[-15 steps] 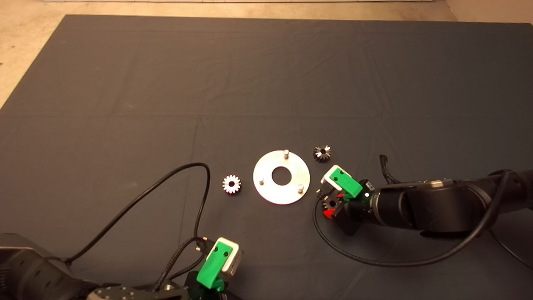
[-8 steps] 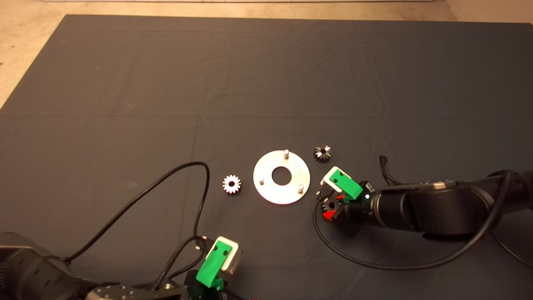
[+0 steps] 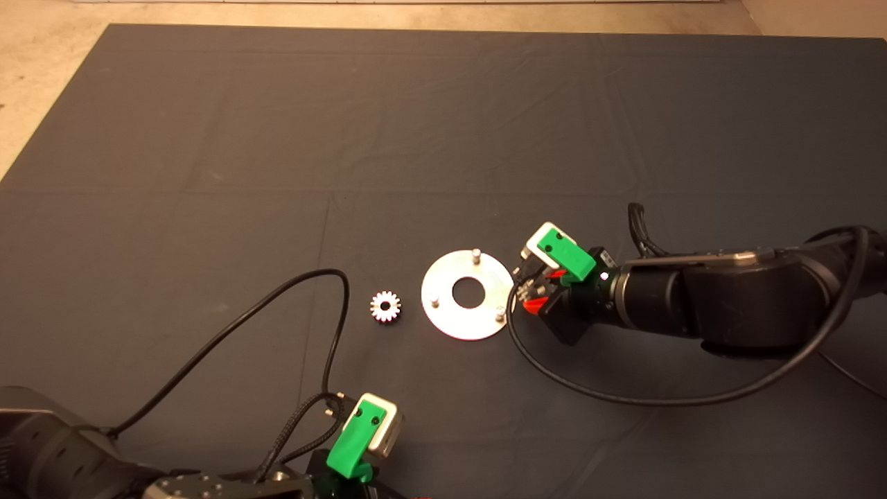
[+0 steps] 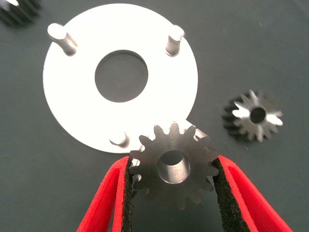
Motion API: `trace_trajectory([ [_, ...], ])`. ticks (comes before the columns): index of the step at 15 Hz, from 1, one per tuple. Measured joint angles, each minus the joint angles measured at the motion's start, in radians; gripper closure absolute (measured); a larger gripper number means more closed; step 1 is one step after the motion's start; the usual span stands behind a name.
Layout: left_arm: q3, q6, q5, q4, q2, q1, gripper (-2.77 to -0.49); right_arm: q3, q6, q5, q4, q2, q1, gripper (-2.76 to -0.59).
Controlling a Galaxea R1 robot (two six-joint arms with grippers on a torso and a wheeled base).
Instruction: Install three planetary gears onto the carrier pins
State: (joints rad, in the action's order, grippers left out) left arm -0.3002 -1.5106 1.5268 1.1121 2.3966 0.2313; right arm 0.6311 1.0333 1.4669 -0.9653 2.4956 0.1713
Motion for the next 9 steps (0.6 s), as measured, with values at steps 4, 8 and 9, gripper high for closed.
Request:
trace_trajectory([
  [4, 0.0, 0.0, 0.0, -0.001, 0.0, 0.0, -1.75, 0.005, 0.008, -0.004, 0.006, 0.029, -0.002, -0.97],
  [8, 0.0, 0.0, 0.0, -0.001, 0.002, 0.0, -1.75, 0.05, 0.008, -0.001, 0.079, 0.034, -0.002, -0.97],
  [9, 0.0, 0.0, 0.0, -0.001, 0.003, 0.0, -1.75, 0.068, 0.008, -0.001, 0.109, 0.037, -0.002, -0.97],
])
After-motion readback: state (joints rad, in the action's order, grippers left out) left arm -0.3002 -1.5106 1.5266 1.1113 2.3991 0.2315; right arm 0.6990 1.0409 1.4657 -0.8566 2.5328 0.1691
